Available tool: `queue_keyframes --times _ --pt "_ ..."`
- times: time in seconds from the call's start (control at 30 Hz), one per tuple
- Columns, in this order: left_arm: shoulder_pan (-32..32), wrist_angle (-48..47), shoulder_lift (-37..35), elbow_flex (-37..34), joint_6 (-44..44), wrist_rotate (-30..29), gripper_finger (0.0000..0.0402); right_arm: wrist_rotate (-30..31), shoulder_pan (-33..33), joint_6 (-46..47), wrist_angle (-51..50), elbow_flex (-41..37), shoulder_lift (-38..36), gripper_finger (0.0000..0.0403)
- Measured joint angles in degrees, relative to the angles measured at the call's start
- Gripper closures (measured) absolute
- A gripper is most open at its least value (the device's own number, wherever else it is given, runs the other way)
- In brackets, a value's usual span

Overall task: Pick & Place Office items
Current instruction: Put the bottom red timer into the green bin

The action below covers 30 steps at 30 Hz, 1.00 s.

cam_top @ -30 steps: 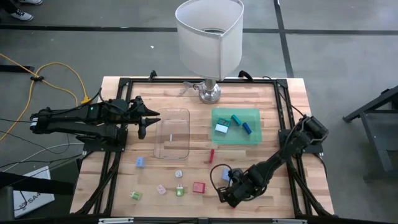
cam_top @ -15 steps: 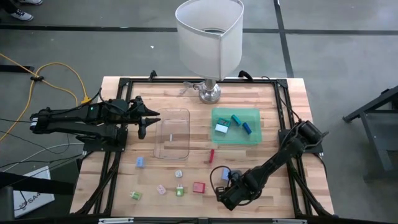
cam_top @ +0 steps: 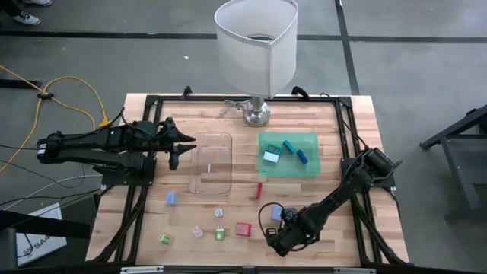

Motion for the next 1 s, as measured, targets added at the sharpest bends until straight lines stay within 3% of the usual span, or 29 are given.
queue_keyframes --times 1.0 --pt "0.0 0.0 0.0 0.0 0.0 0.0 0.0291 -2.5 -0.5 -0.2 2.9 0.0 4.4 0.03"
